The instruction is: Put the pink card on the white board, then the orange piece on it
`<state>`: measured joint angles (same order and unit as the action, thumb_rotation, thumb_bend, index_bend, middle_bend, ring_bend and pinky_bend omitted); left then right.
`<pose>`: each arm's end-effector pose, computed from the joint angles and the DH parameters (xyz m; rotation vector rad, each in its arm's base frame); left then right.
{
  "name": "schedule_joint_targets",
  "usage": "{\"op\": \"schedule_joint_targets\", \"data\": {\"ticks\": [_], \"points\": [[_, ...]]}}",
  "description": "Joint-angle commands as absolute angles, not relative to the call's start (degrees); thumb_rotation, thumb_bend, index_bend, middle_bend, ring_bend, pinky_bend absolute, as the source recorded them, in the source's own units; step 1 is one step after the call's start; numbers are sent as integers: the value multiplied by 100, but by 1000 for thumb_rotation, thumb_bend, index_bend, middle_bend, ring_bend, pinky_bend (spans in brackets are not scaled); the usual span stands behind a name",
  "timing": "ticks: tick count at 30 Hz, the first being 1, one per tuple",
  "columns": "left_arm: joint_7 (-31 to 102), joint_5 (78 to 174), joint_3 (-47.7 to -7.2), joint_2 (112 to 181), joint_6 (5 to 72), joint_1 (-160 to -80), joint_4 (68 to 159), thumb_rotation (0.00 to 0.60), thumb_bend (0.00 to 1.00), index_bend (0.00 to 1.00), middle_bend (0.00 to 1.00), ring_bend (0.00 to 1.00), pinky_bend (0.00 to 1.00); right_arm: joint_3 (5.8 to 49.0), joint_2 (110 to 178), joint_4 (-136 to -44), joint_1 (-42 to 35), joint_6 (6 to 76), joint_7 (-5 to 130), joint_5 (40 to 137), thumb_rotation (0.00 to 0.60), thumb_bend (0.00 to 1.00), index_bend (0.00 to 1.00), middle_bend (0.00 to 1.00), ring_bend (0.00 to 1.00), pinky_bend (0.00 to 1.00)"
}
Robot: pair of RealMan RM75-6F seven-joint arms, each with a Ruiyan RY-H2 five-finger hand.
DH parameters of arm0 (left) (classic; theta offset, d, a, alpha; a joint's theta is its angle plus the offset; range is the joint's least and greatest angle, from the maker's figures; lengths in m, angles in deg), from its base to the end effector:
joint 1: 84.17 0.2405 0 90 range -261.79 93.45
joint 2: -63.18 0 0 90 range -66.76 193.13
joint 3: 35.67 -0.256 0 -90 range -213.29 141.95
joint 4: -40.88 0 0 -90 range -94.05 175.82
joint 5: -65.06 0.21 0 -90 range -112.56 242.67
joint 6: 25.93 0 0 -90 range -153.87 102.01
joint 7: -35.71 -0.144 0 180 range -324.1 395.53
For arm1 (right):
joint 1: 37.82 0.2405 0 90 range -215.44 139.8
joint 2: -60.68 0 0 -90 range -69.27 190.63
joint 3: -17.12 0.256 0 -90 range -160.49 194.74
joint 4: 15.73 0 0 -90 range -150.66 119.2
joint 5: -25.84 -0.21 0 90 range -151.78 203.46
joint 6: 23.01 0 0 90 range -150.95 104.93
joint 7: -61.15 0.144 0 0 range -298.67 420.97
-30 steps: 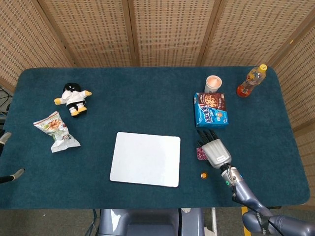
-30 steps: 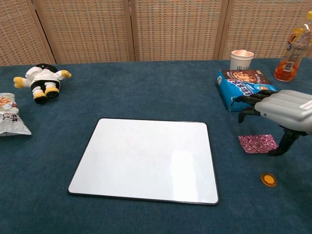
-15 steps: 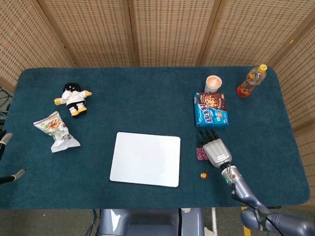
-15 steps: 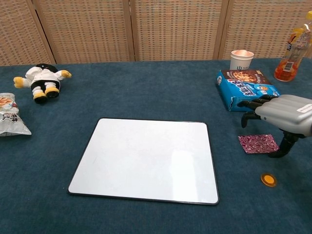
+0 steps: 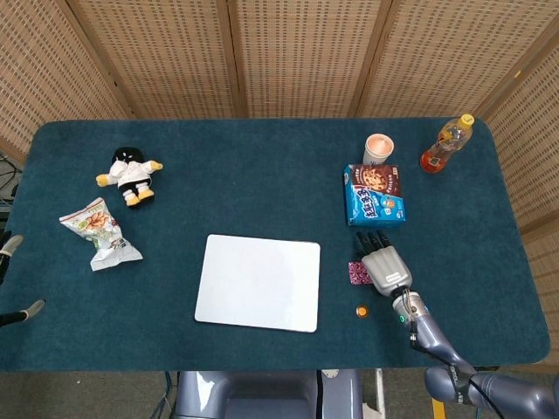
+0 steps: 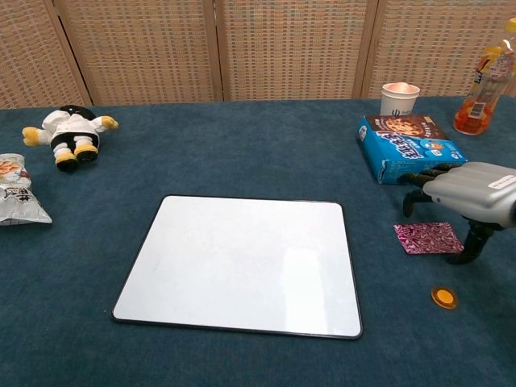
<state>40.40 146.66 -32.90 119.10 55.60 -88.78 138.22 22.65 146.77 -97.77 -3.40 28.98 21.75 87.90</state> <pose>-0.3174 0.1780 0.1927 -1.3331 -0.9995 -0.8533 -0.2316 -0.3133 -0.0124 1.9515 -0.7158 0.4682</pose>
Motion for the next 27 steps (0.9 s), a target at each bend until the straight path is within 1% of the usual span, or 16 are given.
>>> {"op": "schedule_joint_targets", "data": {"ticks": [1,5,9,13,15,18,27], "points": [[4047,14663,-3286,11917,5562,-8880,13817,600,0,0,0,0,0,2229,14637,-9825,-272,2840,2056,8658,600,208,280,0,0,0],[4041,14665,-3287,11925,5558,-8884,13810,600,0,0,0,0,0,2209,14665,-9808,-220,2844,1998,8527,600,228,329,0,0,0],[4025,14654,-3286,11934,5549,-8890,13807,600,0,0,0,0,0,2168,14695,-9768,-176,2853,1944,8438,600,260,417,0,0,0],[4007,14644,-3282,11938,5541,-8896,13808,600,0,0,0,0,0,2130,14677,-9802,-145,2861,1948,8399,600,314,446,0,0,0],[4002,14642,-3283,11941,5537,-8898,13810,600,0,0,0,0,0,2119,14658,-9831,-134,2866,1965,8390,600,324,461,0,0,0],[3997,14648,-3286,11943,5541,-8897,13812,600,0,0,0,0,0,2098,14631,-9875,-124,2883,2001,8391,600,330,489,0,0,0],[4010,14665,-3290,11936,5566,-8888,13821,600,0,0,0,0,0,2034,14615,-9900,-113,2972,2196,8525,600,324,508,0,0,0]]}}
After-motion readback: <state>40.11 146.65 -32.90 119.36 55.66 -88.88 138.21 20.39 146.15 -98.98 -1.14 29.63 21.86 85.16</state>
